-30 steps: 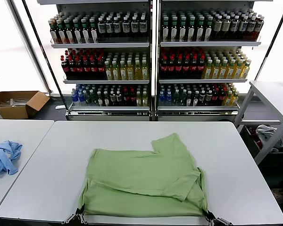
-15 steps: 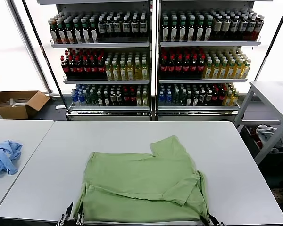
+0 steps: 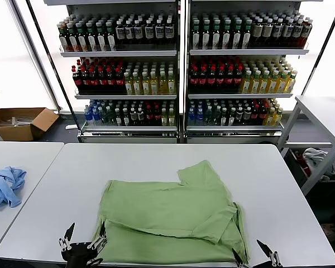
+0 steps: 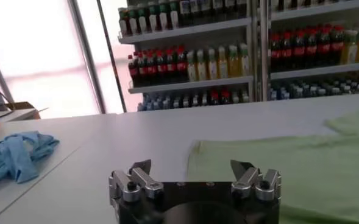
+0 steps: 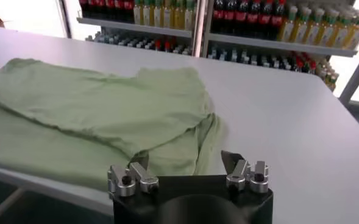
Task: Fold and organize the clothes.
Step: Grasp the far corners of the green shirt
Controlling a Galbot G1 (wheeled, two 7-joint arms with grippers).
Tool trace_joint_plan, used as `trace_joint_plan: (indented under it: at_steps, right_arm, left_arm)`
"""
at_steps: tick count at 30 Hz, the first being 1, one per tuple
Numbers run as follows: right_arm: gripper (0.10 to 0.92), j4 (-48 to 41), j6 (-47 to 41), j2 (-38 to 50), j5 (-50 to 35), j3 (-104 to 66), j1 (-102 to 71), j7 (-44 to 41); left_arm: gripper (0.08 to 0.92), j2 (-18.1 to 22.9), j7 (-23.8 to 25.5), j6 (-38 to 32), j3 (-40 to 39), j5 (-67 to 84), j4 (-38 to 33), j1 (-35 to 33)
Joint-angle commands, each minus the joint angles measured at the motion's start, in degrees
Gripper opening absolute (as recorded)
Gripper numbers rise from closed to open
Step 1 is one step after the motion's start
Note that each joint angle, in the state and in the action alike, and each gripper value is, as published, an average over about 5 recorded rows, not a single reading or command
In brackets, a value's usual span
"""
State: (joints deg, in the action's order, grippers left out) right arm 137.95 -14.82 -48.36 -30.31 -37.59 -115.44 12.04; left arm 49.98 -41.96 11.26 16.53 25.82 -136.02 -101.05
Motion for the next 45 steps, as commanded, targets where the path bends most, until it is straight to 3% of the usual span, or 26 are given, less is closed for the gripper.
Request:
trace_joint_plan:
  at_steps: [1, 9, 13, 22, 31, 45]
  right_arm:
    - [0.822, -11.6, -5.6, 5.9, -12.0, 3.9, 34.0, -4.1]
    - [0.823, -38.0, -11.3, 3.6, -15.6, 23.4, 68.2, -5.2]
    - [0.823, -45.1, -14.3, 1.0, -15.2, 29.6, 75.7, -6.1]
    - [0.823, -55.4, -18.5, -4.4, -10.6, 38.5, 85.6, -11.1]
    - [0.823, -61.8, -18.4, -8.7, -7.6, 43.0, 89.1, -14.7]
    - [0.823, -64.1, -18.4, -10.9, -5.9, 44.9, 89.4, -17.2]
  left_arm:
    - [0.821, -0.5, 15.4, 3.3, 0.9, 10.0, 6.9, 18.6]
    - [0.823, -2.2, 21.9, 10.1, 1.1, 18.2, 16.8, 31.3]
    - [0.823, -2.8, 24.3, 14.0, -0.2, 19.7, 21.6, 35.2]
    - [0.823, -2.6, 28.3, 21.8, -1.9, 23.2, 28.5, 40.2]
    - [0.823, -1.9, 29.6, 21.8, -2.7, 22.6, 34.2, 42.6]
    - [0.823, 0.1, 30.2, 21.8, -3.2, 21.0, 38.7, 43.3]
